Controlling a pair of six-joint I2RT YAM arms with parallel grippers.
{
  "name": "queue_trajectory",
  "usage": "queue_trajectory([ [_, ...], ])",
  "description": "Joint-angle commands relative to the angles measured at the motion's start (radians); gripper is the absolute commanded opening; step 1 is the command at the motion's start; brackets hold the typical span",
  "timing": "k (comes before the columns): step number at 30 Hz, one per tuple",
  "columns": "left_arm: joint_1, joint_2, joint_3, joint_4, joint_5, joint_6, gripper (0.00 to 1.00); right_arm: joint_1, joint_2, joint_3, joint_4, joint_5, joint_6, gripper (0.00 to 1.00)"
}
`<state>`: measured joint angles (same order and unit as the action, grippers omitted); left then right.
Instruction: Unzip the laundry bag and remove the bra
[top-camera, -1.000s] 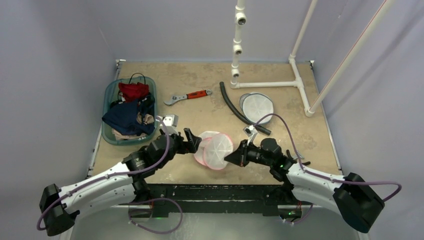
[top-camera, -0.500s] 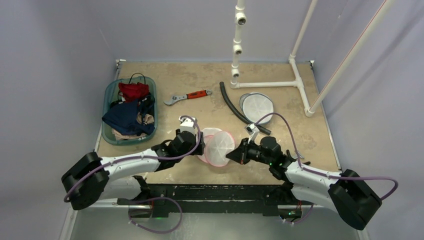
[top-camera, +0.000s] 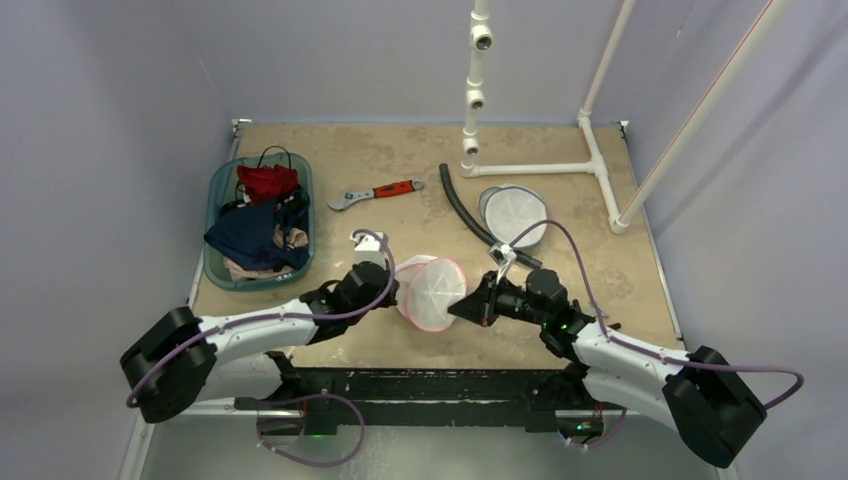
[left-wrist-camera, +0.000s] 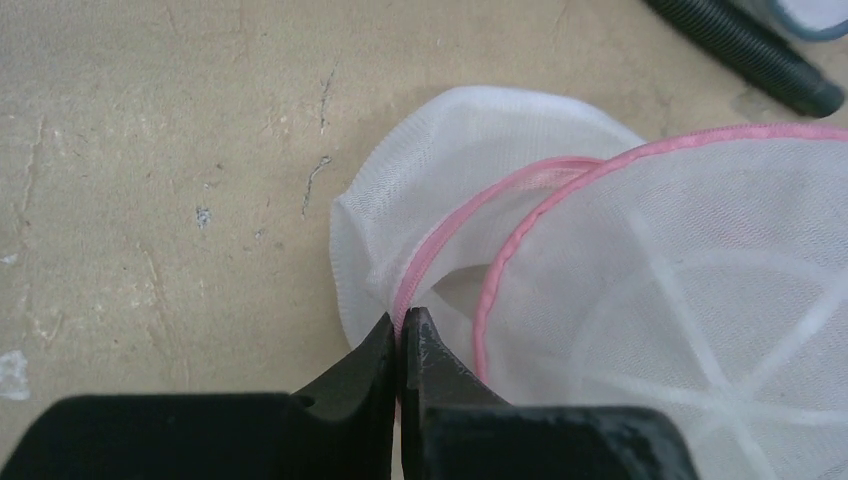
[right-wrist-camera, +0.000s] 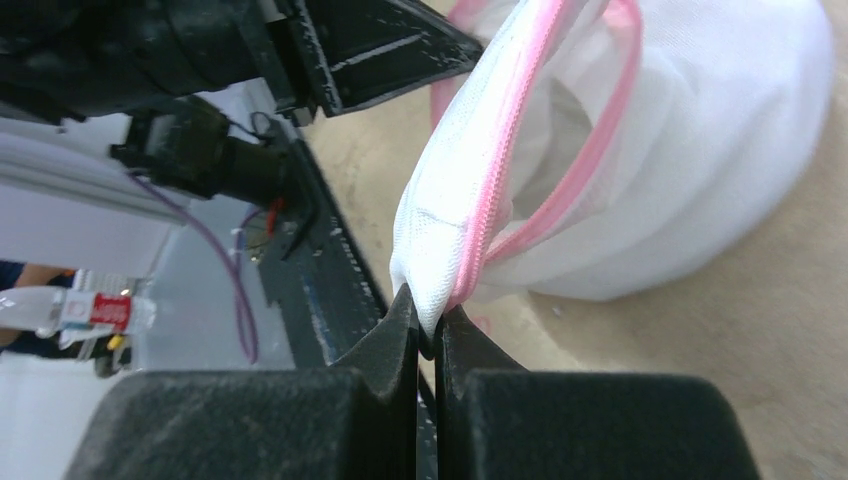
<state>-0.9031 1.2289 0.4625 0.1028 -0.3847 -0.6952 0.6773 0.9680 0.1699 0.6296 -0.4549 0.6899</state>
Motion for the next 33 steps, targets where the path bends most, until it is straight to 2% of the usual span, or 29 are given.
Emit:
queue_trajectory([
  [1, 0.005, -0.143, -0.073, 0.085, 0.018, -0.200, 0.00, -0.009, -0.014, 0.061, 0.159, -0.141, 0.050, 0.00],
  [4, 0.004, -0.213, -0.141, 0.107, 0.024, -0.322, 0.00, -0.013, -0.005, 0.070, 0.243, -0.187, 0.093, 0.00],
  [8, 0.002, -0.253, -0.199, 0.127, 0.012, -0.403, 0.00, -0.020, 0.063, 0.080, 0.259, -0.179, 0.078, 0.00],
  [11, 0.002, -0.218, -0.209, 0.110, -0.008, -0.422, 0.00, -0.039, 0.162, 0.053, 0.321, -0.156, 0.084, 0.00],
  [16, 0.001, -0.141, -0.222, 0.095, -0.012, -0.449, 0.00, -0.054, 0.340, 0.009, 0.521, -0.149, 0.125, 0.00],
  [21, 0.002, -0.196, -0.231, 0.012, -0.029, -0.421, 0.24, -0.056, 0.445, 0.005, 0.649, -0.180, 0.166, 0.00],
  [24, 0.003, -0.255, -0.205, -0.070, -0.056, -0.387, 0.35, -0.055, 0.453, 0.013, 0.681, -0.205, 0.178, 0.00],
  [27, 0.002, -0.308, -0.161, -0.192, -0.086, -0.359, 0.45, -0.055, 0.437, 0.050, 0.627, -0.211, 0.155, 0.00],
  [31, 0.002, -0.385, -0.103, -0.328, -0.135, -0.338, 0.52, -0.055, 0.433, 0.110, 0.474, -0.227, 0.097, 0.00],
  [32, 0.002, -0.406, -0.091, -0.354, -0.146, -0.335, 0.54, -0.055, 0.433, 0.119, 0.442, -0.228, 0.085, 0.04],
  [33, 0.002, -0.422, -0.078, -0.379, -0.154, -0.331, 0.56, -0.055, 0.429, 0.126, 0.407, -0.227, 0.071, 0.16],
])
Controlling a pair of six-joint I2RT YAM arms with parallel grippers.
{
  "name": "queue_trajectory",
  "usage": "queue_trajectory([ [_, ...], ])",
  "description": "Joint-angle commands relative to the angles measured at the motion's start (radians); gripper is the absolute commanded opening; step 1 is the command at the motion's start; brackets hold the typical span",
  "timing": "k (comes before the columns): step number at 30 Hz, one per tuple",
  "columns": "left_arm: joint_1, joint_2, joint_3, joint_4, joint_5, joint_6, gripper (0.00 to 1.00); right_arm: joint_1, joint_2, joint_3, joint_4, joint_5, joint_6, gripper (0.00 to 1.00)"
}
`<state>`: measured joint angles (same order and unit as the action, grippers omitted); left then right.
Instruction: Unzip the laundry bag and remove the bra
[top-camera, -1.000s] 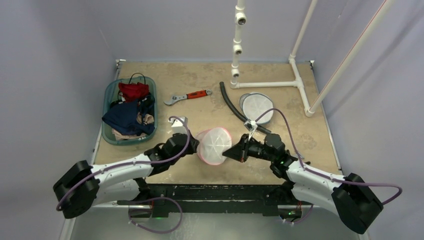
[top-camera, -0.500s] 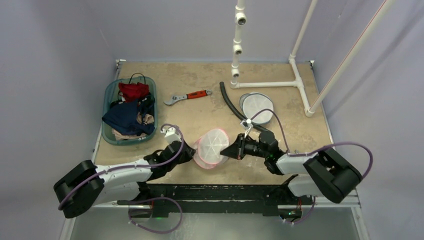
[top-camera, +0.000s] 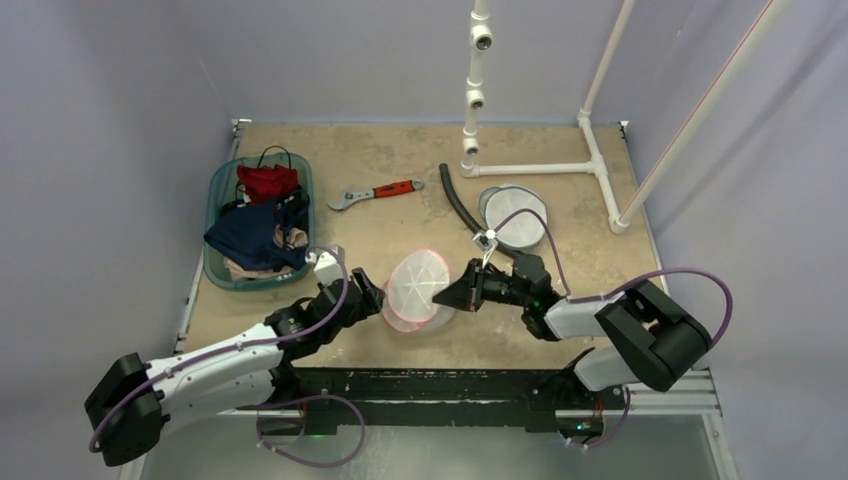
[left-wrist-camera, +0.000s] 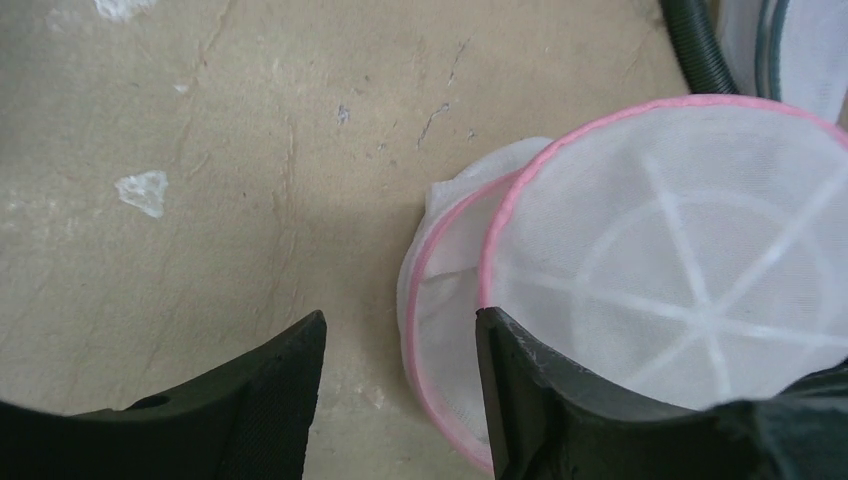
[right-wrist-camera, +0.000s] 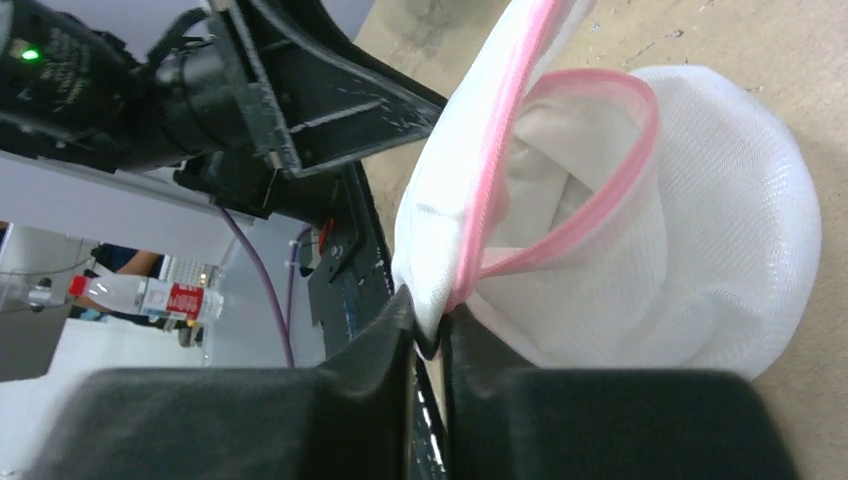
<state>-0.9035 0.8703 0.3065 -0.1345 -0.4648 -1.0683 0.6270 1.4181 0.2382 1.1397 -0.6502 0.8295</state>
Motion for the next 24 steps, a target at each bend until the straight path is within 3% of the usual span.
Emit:
queue_trajectory([
  [1, 0.002, -0.077, 0.088, -0.162, -0.082, 0.046, 0.57, -0.004, -0.025, 0.062, -0.134, -0.026, -0.081, 0.27],
  [4, 0.003, -0.106, 0.124, -0.218, -0.106, 0.057, 0.59, -0.004, -0.055, 0.068, -0.243, 0.010, -0.113, 0.53],
  [11, 0.002, -0.131, 0.215, -0.287, -0.130, 0.105, 0.59, -0.004, -0.257, 0.108, -0.611, 0.219, -0.203, 0.81],
  [15, 0.003, -0.124, 0.278, -0.263, -0.091, 0.164, 0.59, -0.002, -0.430, 0.167, -0.851, 0.390, -0.255, 0.83],
  [19, 0.003, -0.111, 0.295, -0.095, 0.061, 0.235, 0.55, -0.001, -0.518, 0.222, -0.983, 0.484, -0.282, 0.81],
  [24, 0.003, 0.047, 0.252, 0.260, 0.365, 0.190, 0.36, -0.001, -0.557, 0.207, -0.961, 0.530, -0.248, 0.60],
])
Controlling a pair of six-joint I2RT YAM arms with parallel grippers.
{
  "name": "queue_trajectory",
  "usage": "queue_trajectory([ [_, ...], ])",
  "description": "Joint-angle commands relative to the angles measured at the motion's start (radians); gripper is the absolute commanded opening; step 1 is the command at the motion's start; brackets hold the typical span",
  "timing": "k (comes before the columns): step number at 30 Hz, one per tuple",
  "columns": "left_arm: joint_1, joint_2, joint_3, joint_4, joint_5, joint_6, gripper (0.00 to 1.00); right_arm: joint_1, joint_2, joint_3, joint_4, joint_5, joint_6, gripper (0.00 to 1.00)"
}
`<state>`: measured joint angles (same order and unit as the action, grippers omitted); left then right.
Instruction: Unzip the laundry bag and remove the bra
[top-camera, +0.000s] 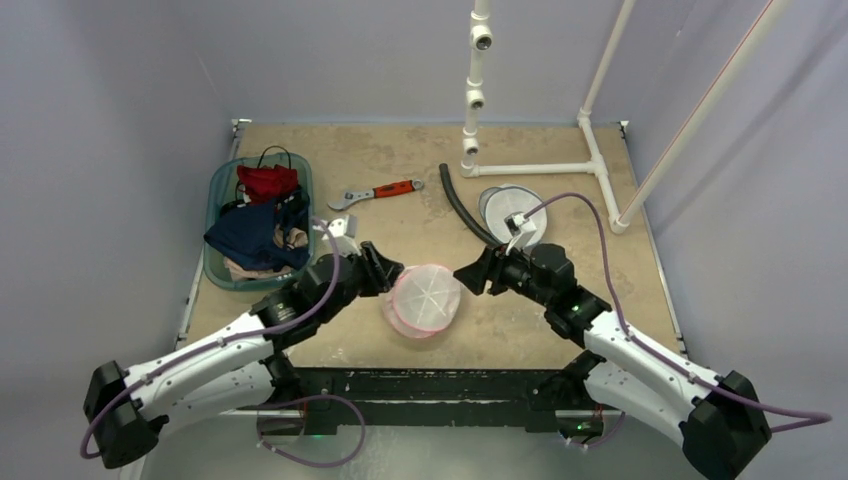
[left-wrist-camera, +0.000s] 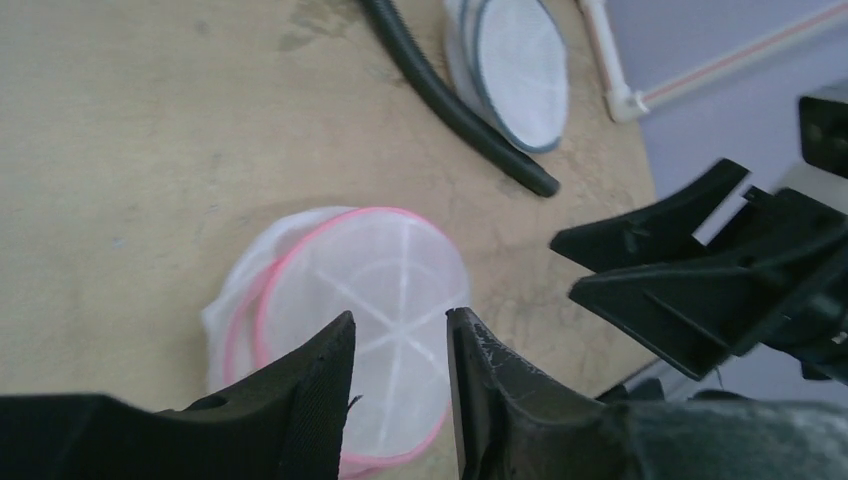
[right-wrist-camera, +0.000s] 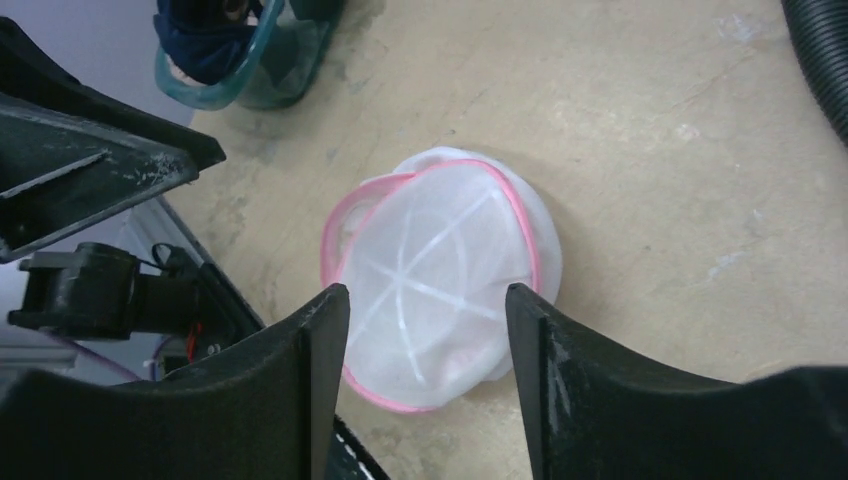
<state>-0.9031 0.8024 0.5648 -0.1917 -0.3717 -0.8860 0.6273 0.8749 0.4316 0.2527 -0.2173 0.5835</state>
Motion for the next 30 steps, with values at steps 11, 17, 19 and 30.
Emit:
queue_trajectory([
  [11, -0.081, 0.508, -0.068, 0.559, 0.299, -0.015, 0.22, -0.001, 0.012, -0.078, 0.027, 0.066, 0.053, 0.51],
  [17, -0.077, 0.567, -0.142, 0.557, 0.171, -0.046, 0.18, -0.001, -0.018, -0.099, 0.028, 0.059, 0.056, 0.51],
  [19, -0.076, 0.582, -0.164, 0.575, 0.153, -0.049, 0.18, -0.001, -0.021, -0.102, 0.028, 0.057, 0.053, 0.51],
  [30, -0.066, 0.553, -0.181, 0.603, 0.174, -0.027, 0.19, -0.001, -0.051, -0.115, 0.024, 0.039, 0.043, 0.54],
])
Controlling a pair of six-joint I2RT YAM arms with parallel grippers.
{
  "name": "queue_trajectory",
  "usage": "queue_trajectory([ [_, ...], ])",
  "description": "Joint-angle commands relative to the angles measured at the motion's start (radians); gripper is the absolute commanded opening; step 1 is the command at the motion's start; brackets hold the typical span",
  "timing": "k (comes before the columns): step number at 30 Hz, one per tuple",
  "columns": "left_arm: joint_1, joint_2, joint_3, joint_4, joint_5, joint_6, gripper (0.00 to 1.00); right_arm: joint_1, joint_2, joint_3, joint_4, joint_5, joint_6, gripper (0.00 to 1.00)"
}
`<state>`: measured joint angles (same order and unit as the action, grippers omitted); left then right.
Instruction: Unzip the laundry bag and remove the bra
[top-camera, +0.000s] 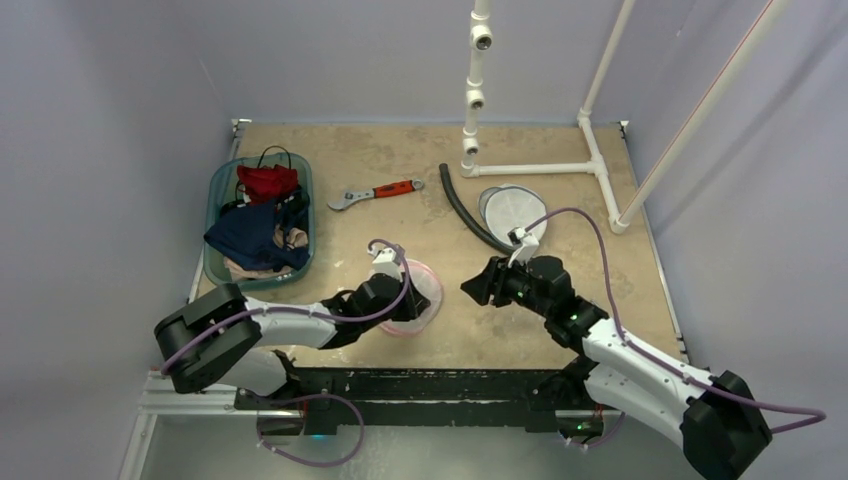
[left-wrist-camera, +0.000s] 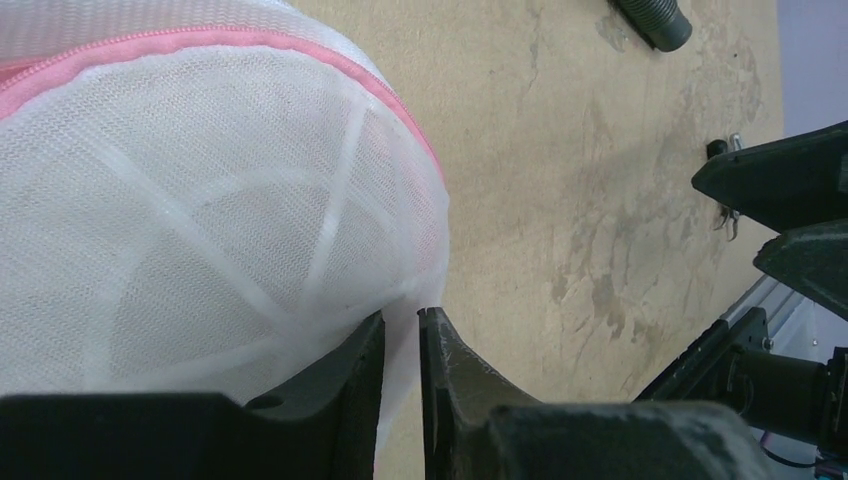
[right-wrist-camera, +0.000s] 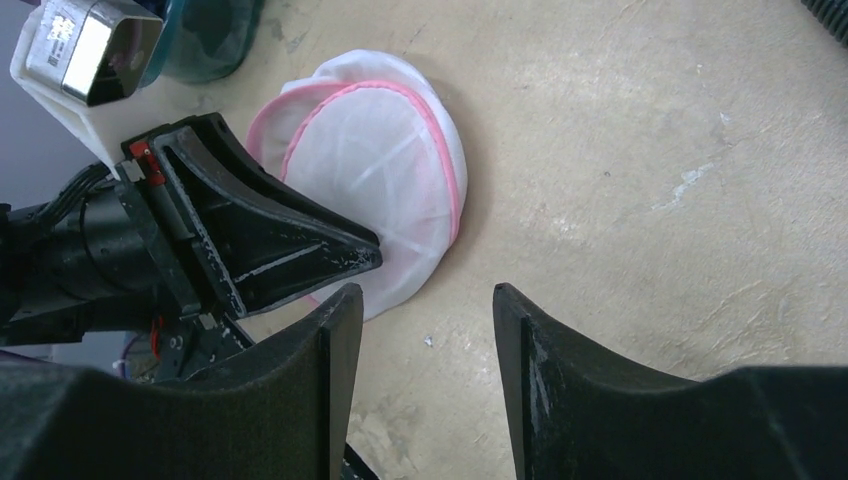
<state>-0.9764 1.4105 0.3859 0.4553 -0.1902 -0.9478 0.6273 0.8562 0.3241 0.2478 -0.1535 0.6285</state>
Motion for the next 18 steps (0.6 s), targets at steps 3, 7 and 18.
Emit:
queue_trajectory([
  [3, 0.006, -0.194, 0.043, -0.148, -0.013, 0.077, 0.30, -0.002, -0.050, -0.005, 0.027, -0.028, -0.009, 0.64],
  [7, 0.006, -0.438, 0.097, -0.403, -0.174, 0.116, 0.49, -0.001, -0.018, -0.015, 0.080, -0.068, 0.003, 0.69],
  [18, 0.030, -0.515, 0.047, -0.673, -0.427, 0.078, 0.57, 0.000, 0.167, 0.004, 0.258, -0.144, 0.030, 0.67],
])
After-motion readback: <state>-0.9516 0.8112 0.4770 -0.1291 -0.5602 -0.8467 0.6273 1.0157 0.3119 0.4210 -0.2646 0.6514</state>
